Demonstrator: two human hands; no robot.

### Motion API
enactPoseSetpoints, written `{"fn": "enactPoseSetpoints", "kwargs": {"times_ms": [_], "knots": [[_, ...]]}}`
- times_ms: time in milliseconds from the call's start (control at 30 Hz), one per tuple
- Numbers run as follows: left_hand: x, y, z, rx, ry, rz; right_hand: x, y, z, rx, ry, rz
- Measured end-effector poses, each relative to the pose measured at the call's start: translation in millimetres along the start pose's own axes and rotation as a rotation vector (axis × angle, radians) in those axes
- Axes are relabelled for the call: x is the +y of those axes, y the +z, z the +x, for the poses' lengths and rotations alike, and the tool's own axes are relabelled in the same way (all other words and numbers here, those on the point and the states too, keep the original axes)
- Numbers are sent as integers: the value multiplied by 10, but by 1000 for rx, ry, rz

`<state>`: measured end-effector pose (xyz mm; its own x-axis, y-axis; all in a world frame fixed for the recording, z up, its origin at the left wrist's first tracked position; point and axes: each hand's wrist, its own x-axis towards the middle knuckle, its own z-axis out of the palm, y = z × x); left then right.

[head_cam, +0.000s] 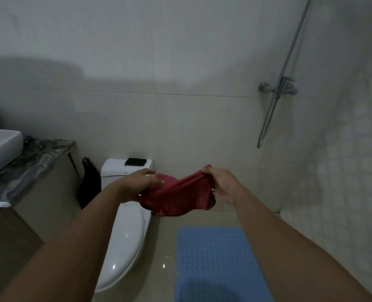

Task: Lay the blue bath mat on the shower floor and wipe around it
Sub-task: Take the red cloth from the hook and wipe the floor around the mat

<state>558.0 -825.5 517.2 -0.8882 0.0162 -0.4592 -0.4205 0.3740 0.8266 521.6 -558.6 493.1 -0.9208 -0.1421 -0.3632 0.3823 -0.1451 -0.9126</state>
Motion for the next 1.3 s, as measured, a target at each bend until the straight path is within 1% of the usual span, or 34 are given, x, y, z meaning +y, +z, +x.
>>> {"fn": "enactPoseSetpoints", "kwargs": {"times_ms": [33,67,100,233,300,333,433,567,633,700,767,833,1033,1133,1200,1300], "knots": [[-24,-28,1,-63,-6,8,-3,-7,-25,3,8,-33],[-49,-48,5,-92,1,19,5,-11,-44,11,17,-56],[-68,-60,5,-87,14,33,15,-12,-71,21,24,-64],[-154,-114,13,67,50,83,61,-64,-149,30,36,-45],[-201,-153,30,151,35,108,68,-125,-166,24,40,-38],[-227,-175,26,167,24,109,74,-142,-174,24,33,-52],[-283,-225,5,125,24,117,100,-133,-207,62,7,-141],[-256,-266,-75,30,108,-8,88,-129,-247,125,-23,-180],[-230,-300,-103,1,136,11,42,-150,-274,117,-36,-211],[-221,-337,-96,-21,122,126,-6,-170,-288,92,-46,-257],[-226,-375,-79,-33,92,338,-39,-167,-294,76,-58,-332],[-257,-408,-58,-44,88,487,-50,-140,-292,79,-66,-409],[-336,-463,-99,-32,128,649,-60,-65,-330,62,-77,-530],[-364,-456,-87,13,187,821,-88,-30,-369,26,-96,-618],[-372,-440,-84,54,228,932,-108,-4,-391,-29,-106,-685],[-361,-456,-86,99,240,960,-118,-11,-364,-64,-139,-758]]}}
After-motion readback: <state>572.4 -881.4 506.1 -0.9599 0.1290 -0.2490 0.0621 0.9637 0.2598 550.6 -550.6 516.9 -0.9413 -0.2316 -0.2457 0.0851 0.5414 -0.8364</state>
